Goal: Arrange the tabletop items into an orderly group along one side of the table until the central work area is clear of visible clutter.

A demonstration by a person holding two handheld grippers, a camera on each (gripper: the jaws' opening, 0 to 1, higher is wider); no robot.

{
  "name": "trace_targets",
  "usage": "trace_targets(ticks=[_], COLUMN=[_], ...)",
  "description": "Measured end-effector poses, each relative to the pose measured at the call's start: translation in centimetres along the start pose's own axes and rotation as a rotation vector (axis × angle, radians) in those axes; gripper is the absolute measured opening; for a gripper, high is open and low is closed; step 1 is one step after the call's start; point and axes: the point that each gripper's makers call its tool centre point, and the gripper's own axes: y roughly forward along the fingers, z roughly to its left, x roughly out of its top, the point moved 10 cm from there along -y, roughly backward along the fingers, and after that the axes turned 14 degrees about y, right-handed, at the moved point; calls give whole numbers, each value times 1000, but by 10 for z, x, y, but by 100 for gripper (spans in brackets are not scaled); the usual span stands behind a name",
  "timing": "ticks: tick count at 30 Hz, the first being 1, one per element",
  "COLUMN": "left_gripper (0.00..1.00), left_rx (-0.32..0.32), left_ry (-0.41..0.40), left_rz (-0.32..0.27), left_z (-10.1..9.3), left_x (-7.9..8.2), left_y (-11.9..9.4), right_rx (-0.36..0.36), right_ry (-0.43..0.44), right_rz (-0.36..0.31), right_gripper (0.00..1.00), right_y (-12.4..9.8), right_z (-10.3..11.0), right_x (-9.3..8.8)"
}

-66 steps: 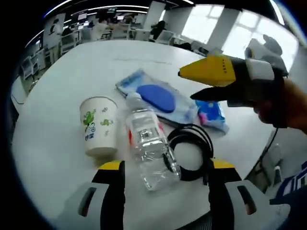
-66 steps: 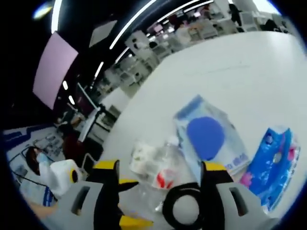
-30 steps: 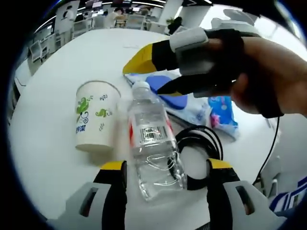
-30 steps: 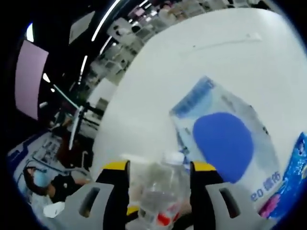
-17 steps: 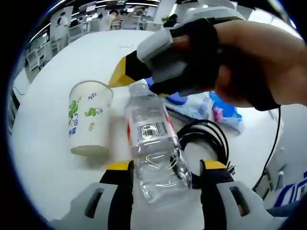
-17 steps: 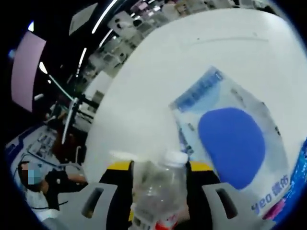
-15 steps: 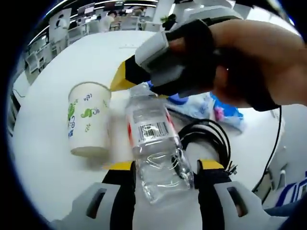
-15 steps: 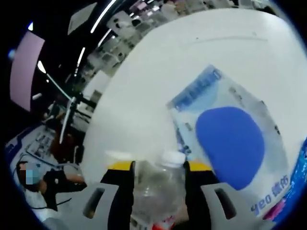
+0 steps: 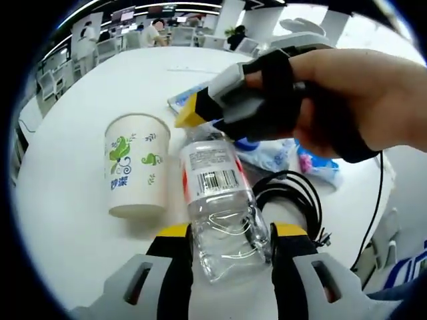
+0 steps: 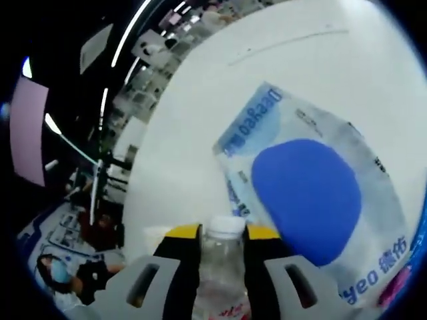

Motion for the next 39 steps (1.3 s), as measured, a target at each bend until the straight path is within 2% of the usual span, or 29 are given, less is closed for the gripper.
trace_targets(ticks=[6, 11, 16, 19, 23, 25, 28, 33, 36, 39], left_gripper=[42, 41, 41, 41, 42, 42, 42, 42, 41, 41], left_rx=[-17, -41, -52, -60, -39, -10, -4, 32, 17, 21], left_ry=[15, 47, 131, 175, 220, 261, 275, 353, 369, 395], left_rz=[-31, -64, -103, -125, -147, -162, -176, -193, -202, -208], left_z=[1, 3, 1, 0, -2, -3, -4, -4, -4, -6], left_x=[-4, -7, -12, -14, -17, -17, -19, -22, -22, -23], left_y=[-2, -5, -10, -13, -16, -17, -17, -19, -18, -18], right_rx=[55, 96, 143, 178, 197, 215, 250, 289, 285, 272], right_ry=[-25, -86, -149, -215, -225, -265, -367, -447, -465, -534], right_rz=[-43, -96, -164, -211, -219, -239, -268, -309, -315, -341], right_gripper=[18, 18, 18, 17, 17, 17, 17, 17, 17, 17], right_y=[-9, -20, -37, -50, -58, -65, -75, -92, -100, -107], right_z=[4, 10, 15, 21, 25, 30, 37, 41, 43, 46], right_x=[-5, -9, -18, -25, -30, -33, -41, -56, -61, -69])
